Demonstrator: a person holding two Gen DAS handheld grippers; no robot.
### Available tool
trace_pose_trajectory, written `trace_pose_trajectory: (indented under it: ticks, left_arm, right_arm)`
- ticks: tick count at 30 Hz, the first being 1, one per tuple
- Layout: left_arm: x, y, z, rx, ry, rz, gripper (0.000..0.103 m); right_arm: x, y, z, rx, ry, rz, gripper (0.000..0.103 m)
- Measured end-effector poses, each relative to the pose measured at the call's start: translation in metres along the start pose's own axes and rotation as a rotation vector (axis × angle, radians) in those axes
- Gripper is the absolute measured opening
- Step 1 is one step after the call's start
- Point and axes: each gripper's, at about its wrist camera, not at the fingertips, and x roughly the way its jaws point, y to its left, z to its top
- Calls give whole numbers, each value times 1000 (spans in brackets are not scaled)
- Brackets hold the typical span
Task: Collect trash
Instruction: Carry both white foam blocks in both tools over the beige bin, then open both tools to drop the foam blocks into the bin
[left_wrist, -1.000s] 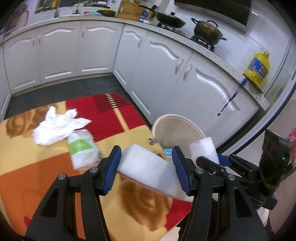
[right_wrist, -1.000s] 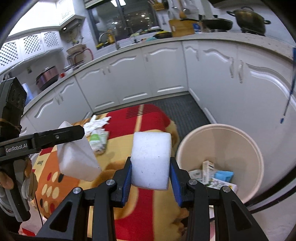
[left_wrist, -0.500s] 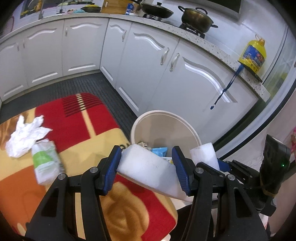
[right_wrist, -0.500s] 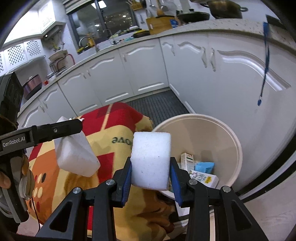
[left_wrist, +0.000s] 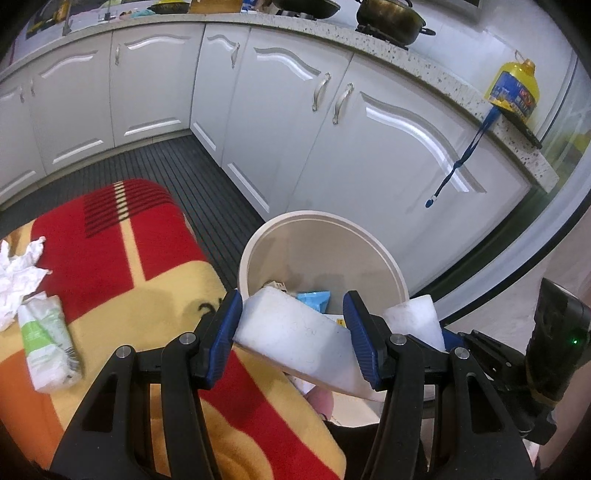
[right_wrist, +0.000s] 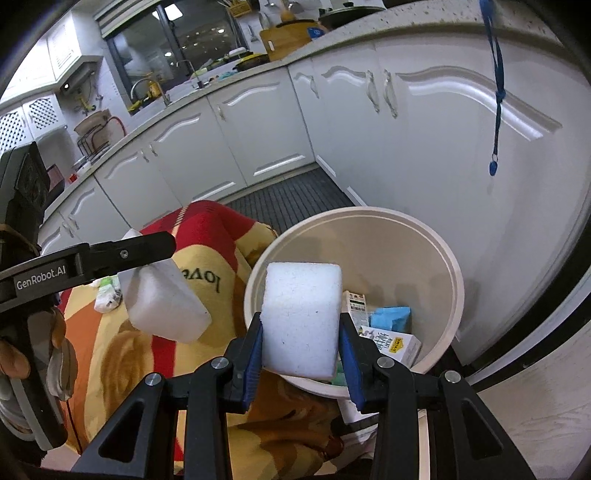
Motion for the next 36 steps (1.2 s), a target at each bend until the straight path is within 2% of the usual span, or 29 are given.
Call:
trace_pose_trajectory:
  ticks: [26, 28, 29, 36]
  left_arm:
    - [55, 1, 6, -45, 74, 7, 57]
    - [58, 2, 6, -52, 77, 2, 58]
    - [60, 2, 6, -53, 79, -2, 58]
    - [65, 2, 5, -54, 101, -31, 61]
  right_arm:
    - [37, -29, 5, 83, 53, -33, 37]
    - [42, -30, 7, 76, 58, -42, 43]
    - [45, -30, 7, 74, 61, -54, 49]
    - [51, -39, 0, 101, 84, -71, 51]
